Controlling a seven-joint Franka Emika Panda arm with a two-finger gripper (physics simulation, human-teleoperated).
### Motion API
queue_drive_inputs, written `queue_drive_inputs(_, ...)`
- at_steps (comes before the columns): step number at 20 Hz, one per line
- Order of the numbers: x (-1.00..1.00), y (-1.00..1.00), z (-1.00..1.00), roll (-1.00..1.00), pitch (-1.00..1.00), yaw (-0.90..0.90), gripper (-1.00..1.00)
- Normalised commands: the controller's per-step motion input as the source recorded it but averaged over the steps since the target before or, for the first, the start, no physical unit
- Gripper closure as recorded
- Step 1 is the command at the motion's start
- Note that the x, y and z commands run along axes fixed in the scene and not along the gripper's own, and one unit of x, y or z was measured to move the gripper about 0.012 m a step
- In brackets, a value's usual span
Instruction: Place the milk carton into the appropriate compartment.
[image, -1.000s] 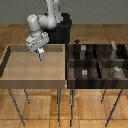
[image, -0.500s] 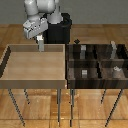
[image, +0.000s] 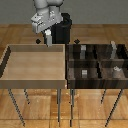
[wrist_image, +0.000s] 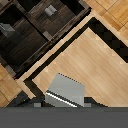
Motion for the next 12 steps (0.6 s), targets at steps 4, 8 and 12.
queue_drive_inputs(4,0.00,1.00,0.00,0.00,0.00,0.00,1.00)
queue_drive_inputs(8,0.00,1.00,0.00,0.00,0.00,0.00,1.00)
queue_drive_inputs(12,0.00,1.00,0.00,0.00,0.00,0.00,1.00)
